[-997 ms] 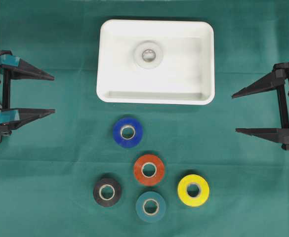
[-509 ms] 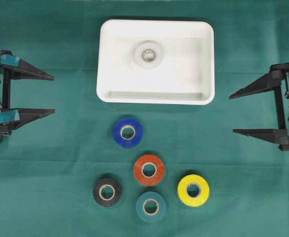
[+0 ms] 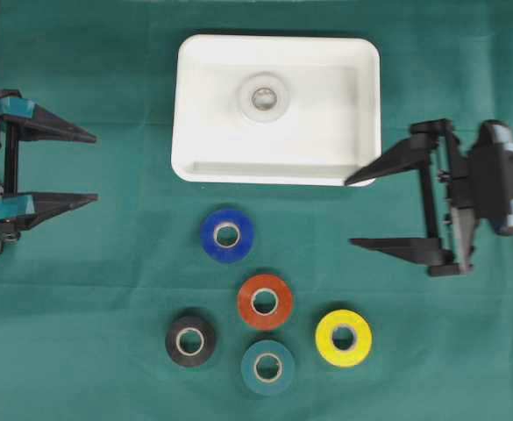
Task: Pick up the tape from a random location and place it into the white case.
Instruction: 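Move the right gripper toward the blue tape roll, then lower the right gripper into the blue roll's core and grip it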
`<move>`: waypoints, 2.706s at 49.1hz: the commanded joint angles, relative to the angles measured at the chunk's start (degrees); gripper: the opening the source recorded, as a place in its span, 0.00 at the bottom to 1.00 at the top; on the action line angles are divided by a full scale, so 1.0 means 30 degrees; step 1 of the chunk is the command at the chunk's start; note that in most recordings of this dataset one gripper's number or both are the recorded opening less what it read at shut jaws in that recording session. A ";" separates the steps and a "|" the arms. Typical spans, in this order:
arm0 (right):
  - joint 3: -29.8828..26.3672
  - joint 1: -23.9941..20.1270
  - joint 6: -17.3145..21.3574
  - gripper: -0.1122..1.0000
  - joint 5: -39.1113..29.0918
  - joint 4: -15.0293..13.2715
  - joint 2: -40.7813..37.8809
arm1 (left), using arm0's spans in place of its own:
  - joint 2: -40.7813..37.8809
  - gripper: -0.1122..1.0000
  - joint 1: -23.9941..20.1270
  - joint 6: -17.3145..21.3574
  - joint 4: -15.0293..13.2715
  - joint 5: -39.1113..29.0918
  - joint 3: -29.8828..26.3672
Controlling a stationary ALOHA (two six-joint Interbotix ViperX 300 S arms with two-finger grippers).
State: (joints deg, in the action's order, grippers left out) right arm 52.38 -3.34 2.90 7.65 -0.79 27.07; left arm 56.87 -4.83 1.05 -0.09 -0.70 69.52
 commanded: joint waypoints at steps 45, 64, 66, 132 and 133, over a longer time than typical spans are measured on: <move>-1.0635 -0.0527 0.0000 0.92 -0.1494 0.0029 -0.9375 | -0.0176 0.98 0.0059 -0.0146 -0.0088 0.0234 -0.0234; -1.1660 -0.0527 0.1143 0.92 -0.5273 0.0176 -0.9785 | -0.0176 0.98 0.0059 -0.0176 -0.0088 0.0117 -0.0234; -1.1953 -0.0527 0.1377 0.92 -0.6152 0.0146 -0.9902 | -0.0205 0.98 0.0059 -0.0146 -0.0088 0.0117 -0.0234; -1.6318 -0.0498 0.2051 0.92 -1.5703 -0.0293 -1.2305 | -0.0234 0.98 0.0059 -0.0146 -0.0088 0.0059 -0.0234; -1.6289 -0.0498 0.2051 0.92 -1.5703 -0.0293 -1.2305 | -0.0234 0.98 0.0059 -0.0146 -0.0088 0.0059 -0.0234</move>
State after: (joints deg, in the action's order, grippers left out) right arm 4.75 -4.75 8.88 -39.81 -1.58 -10.72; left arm 56.69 -4.75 0.62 -0.26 -0.79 69.52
